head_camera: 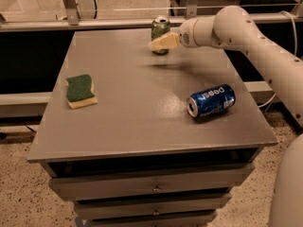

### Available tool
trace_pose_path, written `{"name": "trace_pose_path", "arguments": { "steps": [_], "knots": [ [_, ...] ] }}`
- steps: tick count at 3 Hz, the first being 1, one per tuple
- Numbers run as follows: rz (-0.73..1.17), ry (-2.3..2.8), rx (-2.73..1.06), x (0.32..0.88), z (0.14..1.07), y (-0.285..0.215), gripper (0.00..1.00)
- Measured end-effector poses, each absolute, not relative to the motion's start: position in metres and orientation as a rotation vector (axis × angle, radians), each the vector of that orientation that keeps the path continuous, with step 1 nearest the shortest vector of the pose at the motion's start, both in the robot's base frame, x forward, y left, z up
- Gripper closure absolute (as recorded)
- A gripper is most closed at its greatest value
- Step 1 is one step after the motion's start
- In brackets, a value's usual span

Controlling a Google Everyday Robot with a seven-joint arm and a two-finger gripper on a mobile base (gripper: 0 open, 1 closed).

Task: Move green can near sponge

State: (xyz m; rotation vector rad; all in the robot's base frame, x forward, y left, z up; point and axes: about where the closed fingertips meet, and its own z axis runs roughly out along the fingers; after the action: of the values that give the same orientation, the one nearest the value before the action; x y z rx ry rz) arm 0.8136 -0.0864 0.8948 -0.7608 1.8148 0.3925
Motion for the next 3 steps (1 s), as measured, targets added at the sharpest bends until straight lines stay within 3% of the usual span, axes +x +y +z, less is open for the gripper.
{"name": "trace_pose_path", "arguments": {
  "steps": [3],
  "knots": [
    [0.44,1.709,-0.771,0.8298,0.9034,-0.0707,0.72]
  ]
}}
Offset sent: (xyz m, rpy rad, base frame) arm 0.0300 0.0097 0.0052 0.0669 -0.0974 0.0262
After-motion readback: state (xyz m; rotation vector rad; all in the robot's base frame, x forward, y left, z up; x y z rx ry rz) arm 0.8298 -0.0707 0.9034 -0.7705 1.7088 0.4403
